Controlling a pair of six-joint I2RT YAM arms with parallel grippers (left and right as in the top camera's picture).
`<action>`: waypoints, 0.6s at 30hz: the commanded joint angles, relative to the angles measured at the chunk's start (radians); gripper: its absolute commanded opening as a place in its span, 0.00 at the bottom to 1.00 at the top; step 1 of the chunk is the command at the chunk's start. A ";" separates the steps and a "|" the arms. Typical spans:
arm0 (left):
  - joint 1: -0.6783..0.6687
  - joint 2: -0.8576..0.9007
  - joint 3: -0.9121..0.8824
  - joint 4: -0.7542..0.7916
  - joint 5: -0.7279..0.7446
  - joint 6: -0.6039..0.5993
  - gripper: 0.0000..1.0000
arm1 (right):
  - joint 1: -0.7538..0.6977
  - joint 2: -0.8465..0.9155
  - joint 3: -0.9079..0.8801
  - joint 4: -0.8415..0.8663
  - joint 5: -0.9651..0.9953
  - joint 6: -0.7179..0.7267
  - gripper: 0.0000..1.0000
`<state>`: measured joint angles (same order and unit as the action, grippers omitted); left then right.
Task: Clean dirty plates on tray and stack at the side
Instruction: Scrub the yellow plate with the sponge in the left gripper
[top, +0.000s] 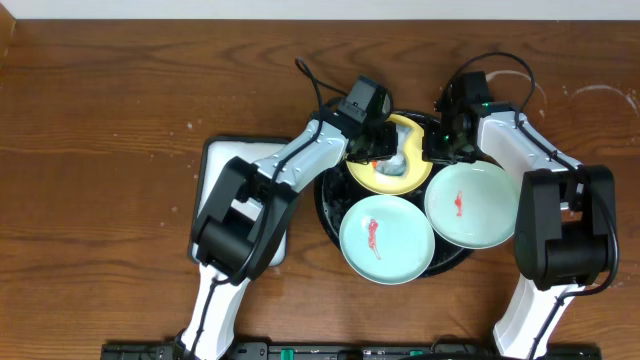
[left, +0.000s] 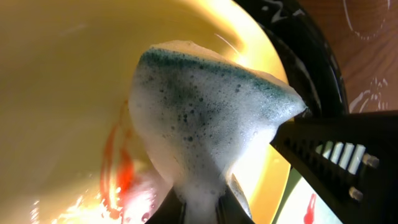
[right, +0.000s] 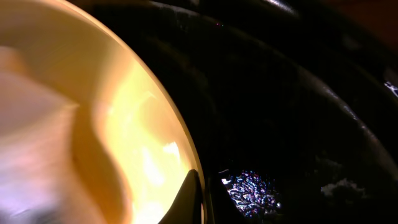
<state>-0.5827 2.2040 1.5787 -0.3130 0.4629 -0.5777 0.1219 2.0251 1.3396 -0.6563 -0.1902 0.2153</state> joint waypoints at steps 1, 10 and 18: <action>0.001 0.047 0.022 0.001 0.022 -0.034 0.07 | 0.004 0.023 -0.021 -0.018 0.000 -0.010 0.01; 0.003 0.102 0.023 -0.193 -0.360 0.185 0.07 | 0.004 0.023 -0.021 -0.049 -0.002 -0.006 0.01; -0.010 0.101 0.081 -0.311 -0.736 0.335 0.07 | 0.005 0.023 -0.021 -0.066 -0.002 -0.007 0.01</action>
<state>-0.6193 2.2360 1.6924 -0.5568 0.1108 -0.3668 0.1219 2.0251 1.3399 -0.6907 -0.2012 0.2161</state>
